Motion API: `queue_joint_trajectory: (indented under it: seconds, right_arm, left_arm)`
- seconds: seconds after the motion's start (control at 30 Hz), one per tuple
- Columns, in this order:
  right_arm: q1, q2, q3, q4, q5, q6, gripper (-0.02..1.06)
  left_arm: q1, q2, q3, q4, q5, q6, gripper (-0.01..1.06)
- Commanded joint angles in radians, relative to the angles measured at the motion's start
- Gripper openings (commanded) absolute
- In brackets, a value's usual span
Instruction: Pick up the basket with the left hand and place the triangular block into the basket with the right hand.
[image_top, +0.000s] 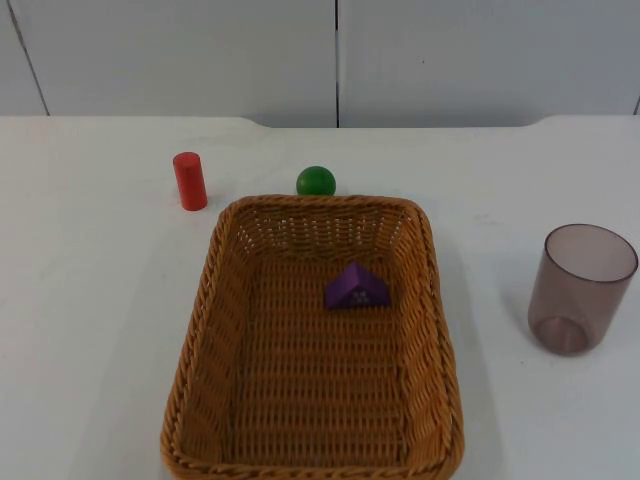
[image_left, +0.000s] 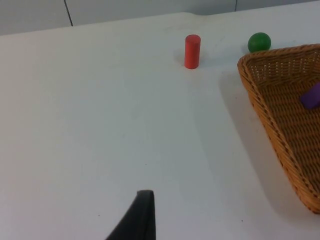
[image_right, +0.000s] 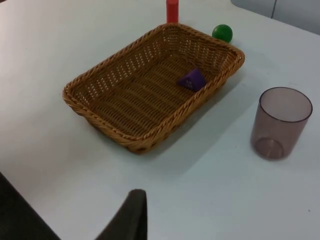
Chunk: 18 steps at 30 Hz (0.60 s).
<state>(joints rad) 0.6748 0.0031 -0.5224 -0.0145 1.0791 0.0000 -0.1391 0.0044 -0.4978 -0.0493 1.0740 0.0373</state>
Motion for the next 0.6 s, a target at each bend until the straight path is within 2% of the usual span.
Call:
queue_joint_trajectory:
  seconds: [0.0, 0.1, 0.2, 0.3, 0.33, 0.4, 0.43, 0.47, 0.53, 0.57]
  right_arm:
    - [-0.004, -0.003, 0.006, 0.0, 0.0, 0.0, 1.05]
    - [-0.015, -0.003, 0.006, 0.0, 0.0, 0.0, 1.05]
    - [-0.069, -0.003, 0.006, 0.002, 0.0, 0.0, 1.05]
    - [-0.187, -0.003, 0.006, 0.002, 0.0, 0.0, 1.05]
    - [-0.187, -0.003, 0.006, 0.002, 0.0, 0.0, 1.05]
    - [-0.309, -0.003, 0.006, -0.003, -0.003, 0.0, 1.05]
    - [-0.322, -0.003, 0.006, -0.006, -0.003, 0.0, 1.05]
    - [-0.39, -0.003, 0.006, 0.0, -0.003, 0.0, 1.05]
    - [-0.409, -0.003, 0.006, 0.0, -0.003, 0.0, 1.05]
    - [-0.455, -0.003, 0.006, 0.0, -0.003, 0.0, 1.05]
  left_arm:
    - [-0.001, -0.004, 0.004, 0.004, 0.001, -0.005, 1.05]
    - [-0.001, -0.004, 0.004, 0.004, 0.001, -0.005, 1.05]
    - [-0.001, -0.004, 0.004, 0.004, 0.001, -0.005, 1.05]
    - [-0.001, -0.004, 0.004, 0.004, 0.001, -0.005, 1.05]
    - [-0.001, -0.004, 0.004, 0.004, 0.001, -0.005, 1.05]
    - [-0.001, -0.004, 0.004, 0.004, 0.001, -0.005, 1.05]
    - [-0.001, -0.004, 0.004, 0.004, 0.001, -0.005, 1.05]
    - [-0.001, -0.004, 0.004, 0.006, 0.001, -0.005, 1.05]
    - [-0.001, -0.004, 0.004, 0.006, 0.001, -0.005, 1.05]
    - [-0.001, -0.004, 0.004, 0.006, 0.001, -0.005, 1.05]
